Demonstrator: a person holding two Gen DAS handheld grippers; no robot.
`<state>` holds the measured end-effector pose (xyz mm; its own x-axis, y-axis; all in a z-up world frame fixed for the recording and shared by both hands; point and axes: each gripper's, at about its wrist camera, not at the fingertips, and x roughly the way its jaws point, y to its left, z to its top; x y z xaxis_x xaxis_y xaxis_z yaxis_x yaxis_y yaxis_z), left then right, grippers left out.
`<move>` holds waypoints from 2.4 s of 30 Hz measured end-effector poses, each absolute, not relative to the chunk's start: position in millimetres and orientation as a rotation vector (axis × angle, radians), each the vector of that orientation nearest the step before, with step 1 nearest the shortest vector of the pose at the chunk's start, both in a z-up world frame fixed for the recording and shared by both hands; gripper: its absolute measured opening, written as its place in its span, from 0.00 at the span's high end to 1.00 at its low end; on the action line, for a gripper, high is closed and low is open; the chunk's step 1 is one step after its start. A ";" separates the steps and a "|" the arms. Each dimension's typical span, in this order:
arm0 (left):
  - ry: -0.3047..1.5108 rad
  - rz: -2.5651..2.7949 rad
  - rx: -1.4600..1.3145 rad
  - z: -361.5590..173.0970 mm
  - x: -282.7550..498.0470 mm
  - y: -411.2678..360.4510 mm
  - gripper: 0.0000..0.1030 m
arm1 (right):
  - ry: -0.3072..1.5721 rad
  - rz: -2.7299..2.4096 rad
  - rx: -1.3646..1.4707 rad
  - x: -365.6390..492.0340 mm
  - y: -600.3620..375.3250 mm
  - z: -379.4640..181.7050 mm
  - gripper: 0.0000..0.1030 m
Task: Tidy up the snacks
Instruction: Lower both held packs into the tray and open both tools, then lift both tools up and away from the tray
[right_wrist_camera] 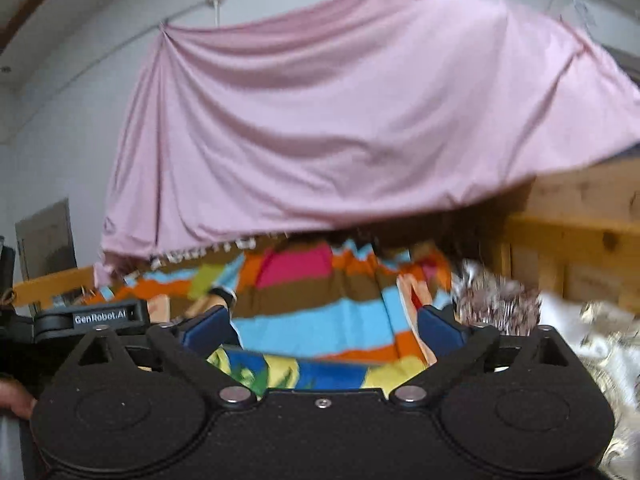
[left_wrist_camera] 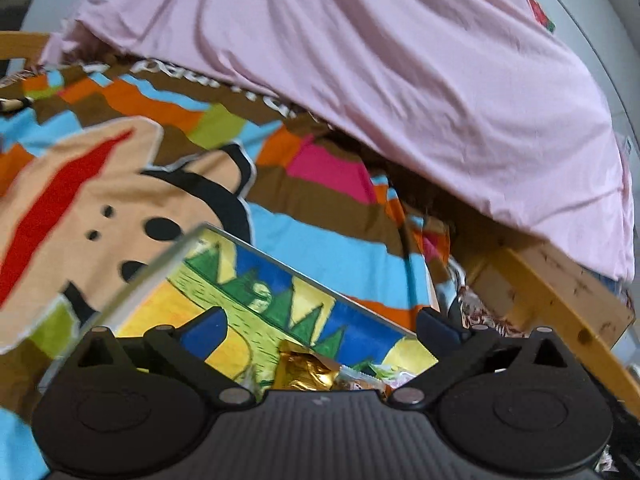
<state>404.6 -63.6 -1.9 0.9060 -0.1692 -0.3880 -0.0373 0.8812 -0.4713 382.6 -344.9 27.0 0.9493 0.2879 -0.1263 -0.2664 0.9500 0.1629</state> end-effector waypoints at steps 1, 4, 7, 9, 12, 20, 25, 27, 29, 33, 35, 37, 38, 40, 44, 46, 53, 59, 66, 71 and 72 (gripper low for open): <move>0.427 -0.064 -0.498 2.4 397.7 -59.7 0.01 | 0.138 0.281 0.143 375.8 -343.5 32.7 0.01; 0.395 -0.057 -0.507 14.3 375.5 -49.7 0.01 | 0.112 0.289 0.141 351.4 -337.8 48.6 0.01; 0.365 -0.048 -0.468 27.2 351.0 -45.9 0.01 | 0.072 0.306 0.136 323.6 -331.3 60.4 0.01; 0.338 -0.050 -0.434 36.1 333.3 -45.5 0.00 | 0.046 0.320 0.116 304.4 -327.0 68.7 0.01; 0.296 -0.056 -0.398 47.8 304.2 -42.2 0.00 | 0.012 0.309 0.104 274.4 -321.5 78.7 0.01; 0.259 -0.068 -0.334 57.3 231.6 -30.8 0.00 | 0.047 0.309 0.099 217.2 -307.3 83.4 0.01; 0.254 -0.057 -0.314 49.2 190.0 -22.5 0.00 | 0.094 0.327 0.106 190.9 -298.1 75.1 0.01; 0.251 -0.050 -0.323 46.0 174.6 -17.0 0.00 | 0.115 0.336 0.108 181.4 -295.2 70.3 0.01; 0.246 -0.043 -0.325 41.9 162.3 -12.5 0.00 | 0.127 0.329 0.100 174.0 -291.9 65.9 0.01; 0.274 -0.034 -0.317 30.2 145.1 -3.9 0.00 | 0.163 0.295 0.115 161.1 -290.2 55.4 0.01; 0.291 -0.032 -0.320 23.7 140.3 -0.1 0.00 | 0.188 0.272 0.110 155.8 -289.6 50.0 0.01; 0.313 -0.040 -0.318 16.1 136.0 3.3 0.00 | 0.222 0.236 0.105 150.7 -288.7 44.3 0.01; 0.325 -0.041 -0.308 12.0 133.7 4.0 0.00 | 0.240 0.222 0.107 149.6 -288.5 40.9 0.01; 0.342 -0.048 -0.283 5.6 128.9 4.0 0.00 | 0.282 0.205 0.115 147.3 -287.7 33.8 0.01; 0.377 -0.094 -0.193 -4.8 124.6 -1.4 0.00 | 0.399 0.187 0.121 147.1 -281.1 15.2 0.01; 0.390 -0.112 -0.160 -10.0 123.9 -3.7 0.00 | 0.443 0.194 0.128 149.4 -277.5 5.8 0.01; 0.467 -0.126 -0.193 -30.9 138.9 2.4 0.00 | 0.527 0.195 0.128 162.4 -264.0 -13.5 0.01; 0.503 -0.088 -0.194 -36.7 154.6 10.1 0.00 | 0.572 0.187 0.086 174.9 -253.1 -27.6 0.01; 0.572 -0.070 -0.213 -53.7 177.5 20.6 0.00 | 0.604 0.199 0.012 194.6 -228.9 -47.6 0.01; 0.568 -0.032 -0.250 -51.6 196.4 35.5 0.00 | 0.590 0.198 -0.025 216.6 -203.8 -53.4 0.01; 0.567 -0.019 -0.270 -51.0 201.1 39.8 0.00 | 0.590 0.190 -0.028 222.4 -197.6 -54.9 0.01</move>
